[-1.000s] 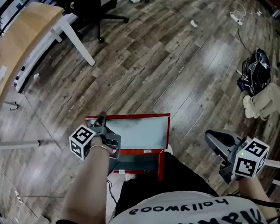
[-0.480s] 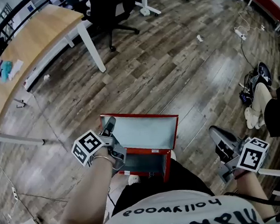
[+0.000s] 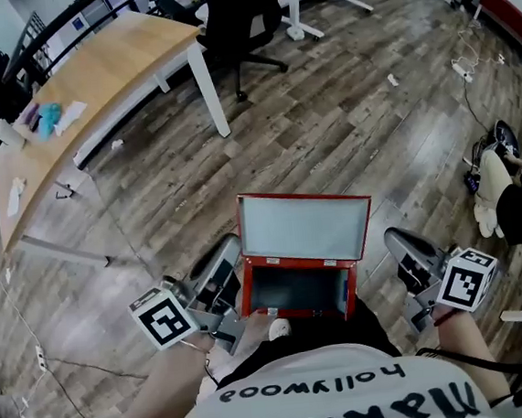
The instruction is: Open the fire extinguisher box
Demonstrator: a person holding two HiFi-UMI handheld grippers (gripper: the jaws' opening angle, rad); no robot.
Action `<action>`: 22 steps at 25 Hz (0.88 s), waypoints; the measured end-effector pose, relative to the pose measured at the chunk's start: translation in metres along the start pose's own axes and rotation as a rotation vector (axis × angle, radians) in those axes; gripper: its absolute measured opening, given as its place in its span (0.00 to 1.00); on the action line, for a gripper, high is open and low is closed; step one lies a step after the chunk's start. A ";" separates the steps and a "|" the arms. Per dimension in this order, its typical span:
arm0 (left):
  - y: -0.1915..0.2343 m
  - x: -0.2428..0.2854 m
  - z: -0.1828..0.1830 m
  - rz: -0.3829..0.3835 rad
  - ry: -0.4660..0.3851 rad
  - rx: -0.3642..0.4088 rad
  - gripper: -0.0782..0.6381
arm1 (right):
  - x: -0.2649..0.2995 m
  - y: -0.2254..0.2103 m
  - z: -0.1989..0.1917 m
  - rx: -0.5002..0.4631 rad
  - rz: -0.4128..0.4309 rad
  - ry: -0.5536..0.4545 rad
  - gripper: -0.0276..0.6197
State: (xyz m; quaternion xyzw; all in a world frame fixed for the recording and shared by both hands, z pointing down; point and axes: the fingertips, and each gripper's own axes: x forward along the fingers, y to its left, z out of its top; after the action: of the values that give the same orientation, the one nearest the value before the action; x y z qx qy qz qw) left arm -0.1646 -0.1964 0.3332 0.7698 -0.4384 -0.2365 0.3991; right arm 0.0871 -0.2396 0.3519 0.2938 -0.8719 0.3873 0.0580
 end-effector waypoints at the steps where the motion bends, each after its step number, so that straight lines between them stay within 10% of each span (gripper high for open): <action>1: -0.009 -0.014 0.001 -0.030 0.017 0.051 0.17 | -0.001 0.006 -0.005 -0.015 -0.010 -0.007 0.06; 13: -0.093 -0.054 -0.009 -0.132 0.271 0.611 0.14 | -0.043 0.070 0.015 -0.228 -0.100 -0.126 0.06; 22: -0.129 -0.078 -0.045 -0.082 0.258 0.623 0.14 | -0.072 0.109 -0.009 -0.329 -0.017 -0.079 0.06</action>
State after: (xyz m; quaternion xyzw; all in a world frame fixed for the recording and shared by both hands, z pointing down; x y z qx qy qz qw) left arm -0.1085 -0.0724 0.2540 0.8953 -0.4042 -0.0075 0.1871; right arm 0.0845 -0.1417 0.2643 0.3029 -0.9227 0.2267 0.0743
